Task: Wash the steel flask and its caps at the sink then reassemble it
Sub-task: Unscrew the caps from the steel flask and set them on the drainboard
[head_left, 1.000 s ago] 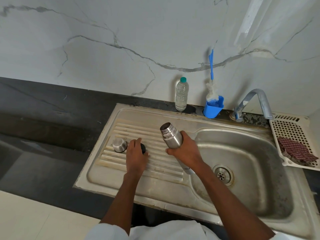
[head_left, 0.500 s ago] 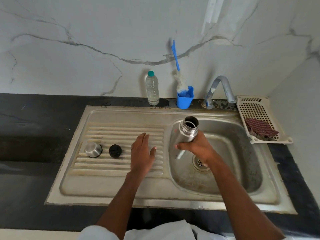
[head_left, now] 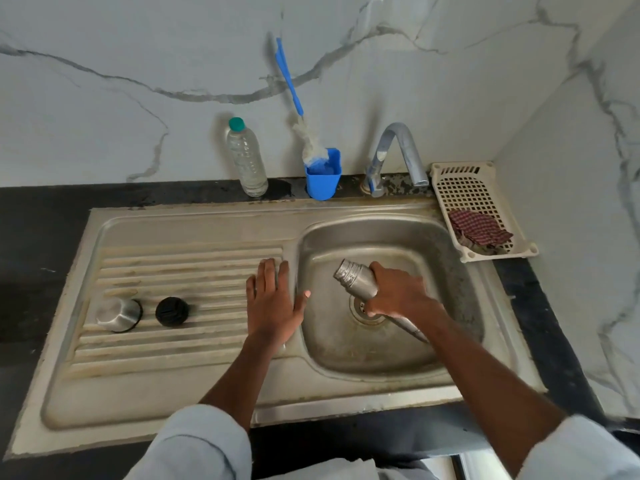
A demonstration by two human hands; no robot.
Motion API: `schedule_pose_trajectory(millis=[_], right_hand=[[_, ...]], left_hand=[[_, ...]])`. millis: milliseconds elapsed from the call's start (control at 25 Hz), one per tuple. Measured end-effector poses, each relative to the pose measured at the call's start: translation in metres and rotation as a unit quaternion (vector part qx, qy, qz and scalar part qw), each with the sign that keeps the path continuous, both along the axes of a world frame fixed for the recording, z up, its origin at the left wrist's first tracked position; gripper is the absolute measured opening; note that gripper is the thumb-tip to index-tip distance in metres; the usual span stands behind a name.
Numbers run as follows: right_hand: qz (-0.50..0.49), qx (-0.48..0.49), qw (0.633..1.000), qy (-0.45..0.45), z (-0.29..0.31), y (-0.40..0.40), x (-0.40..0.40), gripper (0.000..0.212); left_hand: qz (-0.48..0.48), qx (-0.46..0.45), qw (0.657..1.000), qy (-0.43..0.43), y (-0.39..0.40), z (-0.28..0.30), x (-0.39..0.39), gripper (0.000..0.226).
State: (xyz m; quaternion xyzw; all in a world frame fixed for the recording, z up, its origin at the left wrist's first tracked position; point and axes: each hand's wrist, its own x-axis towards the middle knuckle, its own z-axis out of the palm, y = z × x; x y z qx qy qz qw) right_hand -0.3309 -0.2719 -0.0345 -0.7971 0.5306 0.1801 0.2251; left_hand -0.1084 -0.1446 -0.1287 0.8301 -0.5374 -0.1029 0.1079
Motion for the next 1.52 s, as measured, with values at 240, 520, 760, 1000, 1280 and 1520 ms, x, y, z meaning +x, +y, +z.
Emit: schedule_pose_trajectory(millis=[240,520,760,1000,1280,1520], right_hand=[[0.087,0.07,0.963,0.246,-0.016,-0.037,-0.014,0.078],[0.089,0.126,0.954,0.258,-0.016,-0.046,-0.008,0.074],[-0.232,0.346,0.909,0.022,-0.024,-0.047,-0.024,0.078],[-0.49,0.607,0.561,-0.275,-0.025,-0.037,-0.029,0.061],[-0.668,0.557,0.28,-0.406,-0.022,-0.018,-0.003,0.054],[-0.668,0.482,0.296,-0.484,-0.003,-0.02,-0.003,0.054]], left_hand=[[0.002,0.008,1.0,-0.03,0.001,0.002,-0.001,0.083],[0.015,0.0,1.0,-0.015,0.002,0.007,-0.001,0.077],[0.022,-0.018,1.0,-0.01,0.003,0.008,-0.001,0.073],[0.03,-0.017,0.999,-0.014,0.003,0.007,-0.003,0.071],[0.031,-0.039,0.998,-0.023,0.003,0.007,-0.007,0.065],[0.033,-0.034,0.999,-0.025,0.004,0.006,-0.007,0.063]])
